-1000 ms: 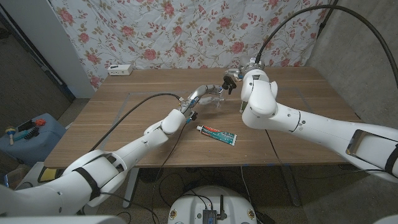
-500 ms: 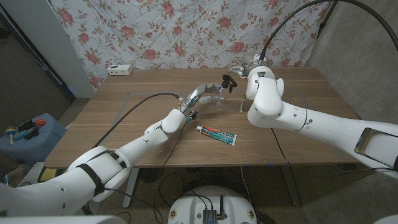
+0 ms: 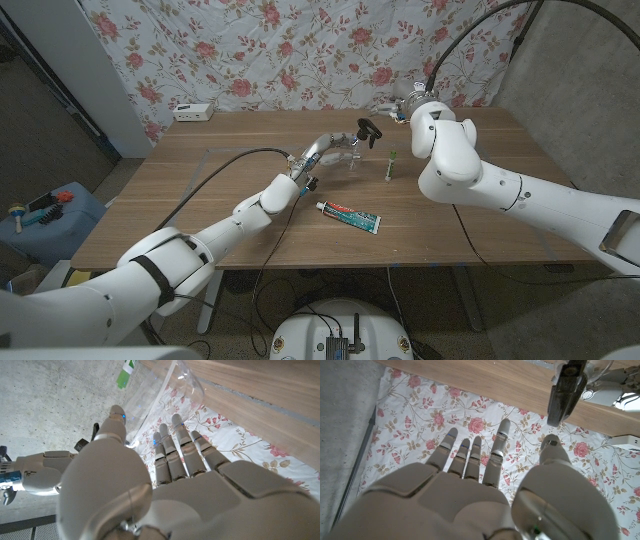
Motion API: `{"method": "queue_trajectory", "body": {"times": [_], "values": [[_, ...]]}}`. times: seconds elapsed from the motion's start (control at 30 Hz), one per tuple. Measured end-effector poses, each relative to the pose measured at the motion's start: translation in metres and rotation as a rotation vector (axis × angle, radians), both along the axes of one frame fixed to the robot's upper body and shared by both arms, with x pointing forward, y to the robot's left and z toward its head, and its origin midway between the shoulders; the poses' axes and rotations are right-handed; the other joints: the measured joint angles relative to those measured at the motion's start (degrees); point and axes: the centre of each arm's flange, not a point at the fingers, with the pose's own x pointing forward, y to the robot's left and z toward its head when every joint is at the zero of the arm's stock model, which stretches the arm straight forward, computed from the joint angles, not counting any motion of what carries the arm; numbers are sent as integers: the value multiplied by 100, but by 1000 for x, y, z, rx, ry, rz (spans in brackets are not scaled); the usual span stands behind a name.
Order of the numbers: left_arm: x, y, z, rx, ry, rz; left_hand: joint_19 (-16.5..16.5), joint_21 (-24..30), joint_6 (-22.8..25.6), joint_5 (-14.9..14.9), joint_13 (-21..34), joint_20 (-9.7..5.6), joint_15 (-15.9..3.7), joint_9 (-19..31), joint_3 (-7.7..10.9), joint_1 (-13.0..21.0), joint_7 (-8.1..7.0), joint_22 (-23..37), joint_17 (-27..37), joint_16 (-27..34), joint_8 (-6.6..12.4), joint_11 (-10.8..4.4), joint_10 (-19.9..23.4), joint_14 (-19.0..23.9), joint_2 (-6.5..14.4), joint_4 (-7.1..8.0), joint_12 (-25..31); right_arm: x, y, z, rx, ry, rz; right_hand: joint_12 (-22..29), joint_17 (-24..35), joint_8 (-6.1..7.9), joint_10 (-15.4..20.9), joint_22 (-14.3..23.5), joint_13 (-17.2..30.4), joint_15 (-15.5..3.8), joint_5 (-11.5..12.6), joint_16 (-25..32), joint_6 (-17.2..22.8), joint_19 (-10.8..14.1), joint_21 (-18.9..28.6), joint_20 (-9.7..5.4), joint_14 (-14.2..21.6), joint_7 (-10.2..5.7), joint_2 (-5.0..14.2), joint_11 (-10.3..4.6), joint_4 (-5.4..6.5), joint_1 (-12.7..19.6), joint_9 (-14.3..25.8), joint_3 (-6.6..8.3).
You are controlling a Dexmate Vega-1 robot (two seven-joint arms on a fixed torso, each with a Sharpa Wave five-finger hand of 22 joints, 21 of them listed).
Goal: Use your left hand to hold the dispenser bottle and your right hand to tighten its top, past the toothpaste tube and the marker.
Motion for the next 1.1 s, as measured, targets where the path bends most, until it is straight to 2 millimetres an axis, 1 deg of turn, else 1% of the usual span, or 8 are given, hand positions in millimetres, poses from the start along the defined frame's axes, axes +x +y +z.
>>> {"method": "queue_trajectory", "body": {"times": [0.1, 0.13, 0.2, 0.27, 0.47, 0.6, 0.83, 1.1], "values": [[0, 0, 0, -2, -1, -2, 0, 0, 0, -2, 0, 0, 0, 0, 0, 0, 0, 0, 0, 0, 0, 0, 0, 0, 0, 0, 0, -1, -5, 2, 3, -2, 2, 0, -11, -53, -131, 0, 0, -2, 0, 0, -121, -37, 0, 22, -79, -79, 24, -10, -32, 109, 1, 32], [1, 0, 0, -2, 1, 0, 0, 0, 0, -2, 0, 0, 0, 0, 0, 0, 0, 0, 0, 0, 0, 0, 0, 0, 0, 0, -1, 0, -2, 2, -15, 7, 25, 0, -11, -67, -148, 0, 0, -8, 0, 0, -145, -37, 0, 21, -115, -104, 16, 8, -48, 147, 18, 48], [1, 0, 1, -4, 2, -1, 0, 0, 0, -3, 2, 0, 0, 0, 0, 0, 0, 0, 0, 0, -1, 0, 0, 1, 0, 0, -14, -1, -6, 4, -17, 6, 29, 0, -11, -75, -193, 0, 0, -19, 0, 0, -225, -67, 0, -9, -141, -147, 27, -33, -62, 217, 26, 62], [1, 0, 1, -4, 3, -2, 0, 0, 0, -3, 3, 0, -1, 0, 0, 0, 0, 0, -1, 0, -1, 0, 0, 1, 0, 0, -17, -1, -5, 4, -30, 10, 47, 0, -11, -94, -222, -8, -1, -41, 0, 0, -295, -97, 0, 21, -163, -172, 35, -61, -93, 276, 26, 93], [1, 0, 2, -4, 6, -6, 0, 0, 0, -4, 5, 0, -1, 0, -1, -1, 0, 0, -2, -1, -5, 0, 0, 1, -1, 1, -17, -1, -10, 6, -47, 14, 66, 0, -10, -173, -376, -13, -1, -82, 0, 0, -469, -98, 0, 22, -245, -346, -31, -91, -116, 477, 25, 116], [1, -1, 3, -1, 7, -5, 0, 0, 0, -4, 4, 0, -1, -1, -1, -2, 0, 0, -2, -1, -19, 0, 0, 1, -2, 1, -19, -1, -14, 7, -61, 16, 76, 0, -10, -222, -459, -13, -1, -132, -1, 0, -587, -98, 0, 22, -294, -464, -75, -115, -164, 646, 43, 165], [-1, -2, 3, 0, 11, -3, 0, 0, 12, -4, 4, 0, -20, -2, -1, -32, -11, 0, -3, -5, -29, -10, 11, 21, -32, 1, -19, -1, -20, 8, -94, 16, 101, 0, -10, -287, -684, -13, 27, -174, 39, 0, -788, -98, 0, 22, -418, -665, -129, -176, -153, 970, 52, 226], [-1, -2, 2, 4, 17, 2, 0, 0, 22, -5, 4, 0, -20, -5, -1, -32, -19, 0, 0, -5, -22, -18, 21, 21, -32, 1, -34, 0, -28, 8, -116, 13, 113, 1, -9, -310, -817, -12, 27, -216, 80, 0, -909, -96, 0, -6, -522, -786, -117, -310, -171, 1382, 52, 349]]}}
